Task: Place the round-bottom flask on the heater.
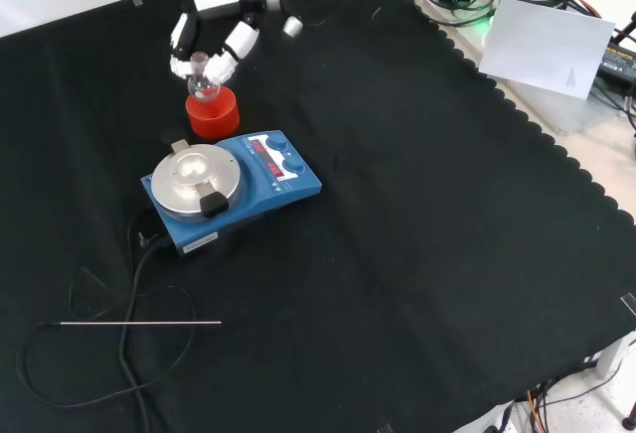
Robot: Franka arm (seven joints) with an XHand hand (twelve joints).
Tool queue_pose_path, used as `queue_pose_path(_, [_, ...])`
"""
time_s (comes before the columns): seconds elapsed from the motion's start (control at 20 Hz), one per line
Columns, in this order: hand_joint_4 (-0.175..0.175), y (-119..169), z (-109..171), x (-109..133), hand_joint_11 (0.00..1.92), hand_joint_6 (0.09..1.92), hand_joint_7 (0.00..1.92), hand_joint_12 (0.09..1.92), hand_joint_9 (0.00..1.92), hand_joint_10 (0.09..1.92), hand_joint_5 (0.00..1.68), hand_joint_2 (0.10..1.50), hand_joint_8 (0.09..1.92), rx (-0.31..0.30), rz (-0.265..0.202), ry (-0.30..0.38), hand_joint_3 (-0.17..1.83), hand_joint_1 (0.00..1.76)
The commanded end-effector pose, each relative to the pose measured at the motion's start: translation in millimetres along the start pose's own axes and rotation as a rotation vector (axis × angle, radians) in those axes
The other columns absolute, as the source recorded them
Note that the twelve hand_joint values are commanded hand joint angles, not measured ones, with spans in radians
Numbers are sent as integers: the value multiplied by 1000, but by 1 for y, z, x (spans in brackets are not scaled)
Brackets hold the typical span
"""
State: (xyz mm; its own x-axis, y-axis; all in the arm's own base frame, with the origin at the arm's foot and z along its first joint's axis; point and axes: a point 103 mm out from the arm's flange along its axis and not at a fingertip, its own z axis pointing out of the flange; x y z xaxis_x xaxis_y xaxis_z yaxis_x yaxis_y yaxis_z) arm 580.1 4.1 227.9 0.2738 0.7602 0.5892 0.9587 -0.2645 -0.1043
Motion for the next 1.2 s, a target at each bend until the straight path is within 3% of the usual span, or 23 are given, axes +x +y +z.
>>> queue_pose_path(0.05, [175,18,27,26,554,555,776,1205,917,454,1267,1072,559,43,-25,3,-175,1109])
queue_pose_path(0.75, [175,40,78,51,559,552,778,1203,919,450,1268,1071,558,99,-44,4,-175,1109])
queue_pose_path(1.2, [175,52,92,37,560,550,779,1201,921,448,1269,1071,557,119,-14,14,-175,1109])
